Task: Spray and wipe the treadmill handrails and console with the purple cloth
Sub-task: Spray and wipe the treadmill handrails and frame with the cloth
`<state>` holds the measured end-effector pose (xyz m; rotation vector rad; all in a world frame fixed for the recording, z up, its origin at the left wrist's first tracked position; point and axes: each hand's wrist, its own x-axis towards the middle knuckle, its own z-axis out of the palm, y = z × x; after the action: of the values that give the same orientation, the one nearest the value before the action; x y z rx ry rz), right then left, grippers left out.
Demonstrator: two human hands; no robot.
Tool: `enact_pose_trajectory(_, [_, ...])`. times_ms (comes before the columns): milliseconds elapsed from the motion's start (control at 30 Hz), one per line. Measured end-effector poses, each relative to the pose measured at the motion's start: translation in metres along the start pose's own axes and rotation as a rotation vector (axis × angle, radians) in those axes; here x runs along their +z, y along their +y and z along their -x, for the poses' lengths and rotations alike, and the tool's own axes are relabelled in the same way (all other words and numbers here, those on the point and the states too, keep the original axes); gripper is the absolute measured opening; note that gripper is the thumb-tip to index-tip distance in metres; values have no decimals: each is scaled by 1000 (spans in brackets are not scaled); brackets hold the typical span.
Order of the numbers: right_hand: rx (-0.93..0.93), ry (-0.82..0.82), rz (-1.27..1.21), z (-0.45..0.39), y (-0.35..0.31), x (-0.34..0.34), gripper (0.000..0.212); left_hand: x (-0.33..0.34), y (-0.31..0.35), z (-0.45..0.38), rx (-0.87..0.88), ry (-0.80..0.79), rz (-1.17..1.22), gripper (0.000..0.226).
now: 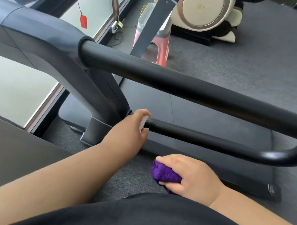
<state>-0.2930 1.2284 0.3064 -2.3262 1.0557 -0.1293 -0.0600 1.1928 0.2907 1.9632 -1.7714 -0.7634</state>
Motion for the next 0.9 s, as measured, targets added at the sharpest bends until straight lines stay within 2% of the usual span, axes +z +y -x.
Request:
enact_pose_trajectory(133, [16,8,-19,10,10,-7,58,4,9,-1,-25,22,-16,38])
enact_pose_trajectory(300, [21,24,-30,31,26,-20,58,22,30,17,40,29,3,45])
enact_pose_trajectory(467, [25,-47,-19,60,54,-29,61,51,77,16,59,7,-16,42])
enact_pose_trajectory(600, [16,-56,-16,84,78,-36,60,67,107,15,11,0,-36,35])
enact_pose_trajectory(900, [-23,-102,-7,120,121,-54,64,102,185,37,35,-21,29,39])
